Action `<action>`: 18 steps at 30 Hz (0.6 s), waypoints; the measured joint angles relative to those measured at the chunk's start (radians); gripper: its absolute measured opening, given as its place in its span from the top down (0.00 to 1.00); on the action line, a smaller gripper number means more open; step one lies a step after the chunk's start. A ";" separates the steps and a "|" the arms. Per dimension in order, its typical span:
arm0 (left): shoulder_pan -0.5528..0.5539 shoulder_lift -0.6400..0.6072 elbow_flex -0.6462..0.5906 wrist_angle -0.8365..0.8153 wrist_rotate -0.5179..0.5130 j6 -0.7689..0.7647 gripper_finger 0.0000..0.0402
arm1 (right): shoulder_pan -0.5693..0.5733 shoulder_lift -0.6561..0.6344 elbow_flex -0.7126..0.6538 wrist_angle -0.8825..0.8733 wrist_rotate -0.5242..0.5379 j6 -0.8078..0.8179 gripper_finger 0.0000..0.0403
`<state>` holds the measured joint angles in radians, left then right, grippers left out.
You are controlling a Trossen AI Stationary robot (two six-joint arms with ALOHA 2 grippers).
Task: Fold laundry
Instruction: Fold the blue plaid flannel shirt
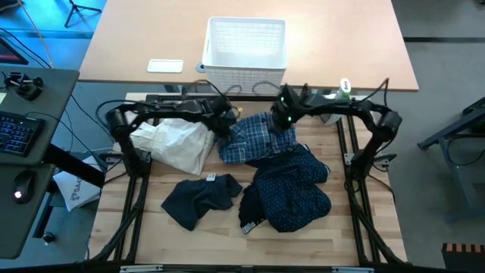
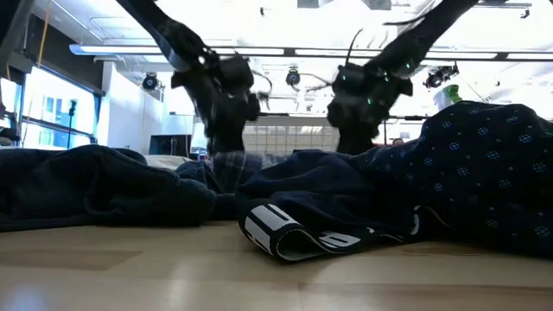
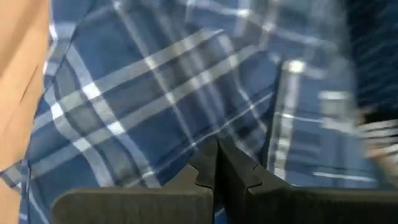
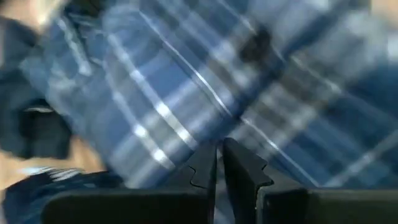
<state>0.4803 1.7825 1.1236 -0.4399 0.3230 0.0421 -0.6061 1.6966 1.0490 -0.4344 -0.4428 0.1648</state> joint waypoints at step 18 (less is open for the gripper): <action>0.077 -0.106 0.166 -0.101 -0.083 0.068 1.00 | 0.089 -0.089 0.117 -0.021 0.151 0.099 0.93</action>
<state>0.5573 1.6766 1.2896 -0.5404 0.2404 0.1101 -0.5175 1.6077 1.1664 -0.4552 -0.2916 0.2642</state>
